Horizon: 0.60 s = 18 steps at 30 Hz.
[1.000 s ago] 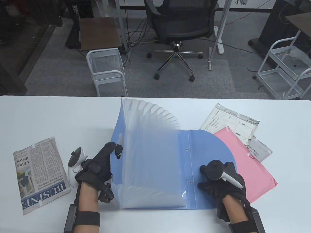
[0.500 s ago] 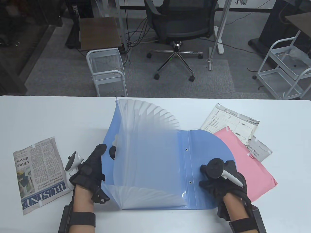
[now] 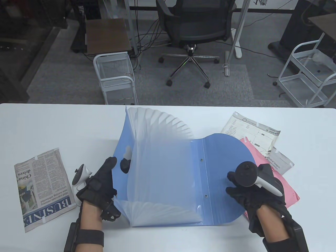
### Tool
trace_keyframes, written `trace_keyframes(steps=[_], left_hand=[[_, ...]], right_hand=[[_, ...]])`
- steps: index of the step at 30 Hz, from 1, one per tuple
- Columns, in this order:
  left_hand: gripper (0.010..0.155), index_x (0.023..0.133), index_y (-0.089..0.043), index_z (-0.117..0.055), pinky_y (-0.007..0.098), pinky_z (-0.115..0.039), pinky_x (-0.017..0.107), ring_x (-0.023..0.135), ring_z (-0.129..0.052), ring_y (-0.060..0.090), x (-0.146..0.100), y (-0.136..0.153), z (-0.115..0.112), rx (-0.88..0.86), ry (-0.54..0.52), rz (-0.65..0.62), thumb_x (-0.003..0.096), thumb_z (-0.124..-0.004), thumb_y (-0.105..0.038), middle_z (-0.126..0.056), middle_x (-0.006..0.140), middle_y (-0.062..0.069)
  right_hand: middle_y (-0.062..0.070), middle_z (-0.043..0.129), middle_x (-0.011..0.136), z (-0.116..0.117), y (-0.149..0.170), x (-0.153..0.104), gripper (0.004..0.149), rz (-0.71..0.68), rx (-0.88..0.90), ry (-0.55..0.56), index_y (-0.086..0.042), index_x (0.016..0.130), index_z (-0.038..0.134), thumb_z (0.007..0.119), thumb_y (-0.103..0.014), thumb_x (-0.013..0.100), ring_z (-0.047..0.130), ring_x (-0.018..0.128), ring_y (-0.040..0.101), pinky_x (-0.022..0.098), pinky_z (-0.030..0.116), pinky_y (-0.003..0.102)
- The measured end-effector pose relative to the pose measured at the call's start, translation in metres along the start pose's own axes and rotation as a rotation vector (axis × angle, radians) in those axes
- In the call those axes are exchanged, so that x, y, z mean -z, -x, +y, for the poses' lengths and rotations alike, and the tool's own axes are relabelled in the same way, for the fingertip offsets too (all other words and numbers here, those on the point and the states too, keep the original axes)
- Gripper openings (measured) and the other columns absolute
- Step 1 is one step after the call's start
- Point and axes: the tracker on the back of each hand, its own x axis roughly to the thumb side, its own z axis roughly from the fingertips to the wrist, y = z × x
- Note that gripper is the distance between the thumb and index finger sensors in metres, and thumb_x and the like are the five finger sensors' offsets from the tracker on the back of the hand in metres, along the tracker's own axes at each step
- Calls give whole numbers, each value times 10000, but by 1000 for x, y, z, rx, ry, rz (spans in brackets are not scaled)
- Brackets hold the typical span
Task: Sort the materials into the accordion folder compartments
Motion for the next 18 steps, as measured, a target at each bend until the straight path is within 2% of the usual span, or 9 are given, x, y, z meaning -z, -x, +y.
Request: trace_keyframes(steps=[6, 10, 14, 18], left_hand=[[752, 1069, -123, -608, 749, -454, 677, 1014, -238, 716, 2, 1, -2, 21, 6, 8, 613, -682, -717, -215, 1216, 393], [754, 1073, -124, -608, 749, -449, 680, 1018, -226, 713, 4, 1, -4, 36, 9, 13, 612, -688, -716, -210, 1220, 386], [756, 1075, -124, -608, 748, -450, 681, 1020, -224, 707, 5, 1, -6, 55, 11, 18, 610, -691, -714, -207, 1221, 381], [756, 1076, -122, -607, 748, -447, 682, 1020, -220, 706, 6, 2, -6, 60, 17, 23, 612, -692, -713, -205, 1222, 379]], right_hand=[[275, 215, 1198, -35, -6, -30, 586, -137, 141, 166, -180, 1135, 464, 638, -406, 624, 232, 1037, 593, 683, 375, 783], [280, 230, 1199, -47, 1, -37, 596, -165, 206, 274, -168, 1146, 394, 606, -378, 629, 279, 1041, 597, 680, 408, 784], [282, 269, 1200, -38, 16, -27, 617, -114, 187, 263, -159, 1147, 382, 616, -402, 630, 326, 1041, 596, 678, 435, 777], [297, 245, 1191, -1, 30, 0, 712, -11, 86, 124, -137, 1151, 342, 668, -472, 614, 311, 1036, 602, 677, 448, 775]])
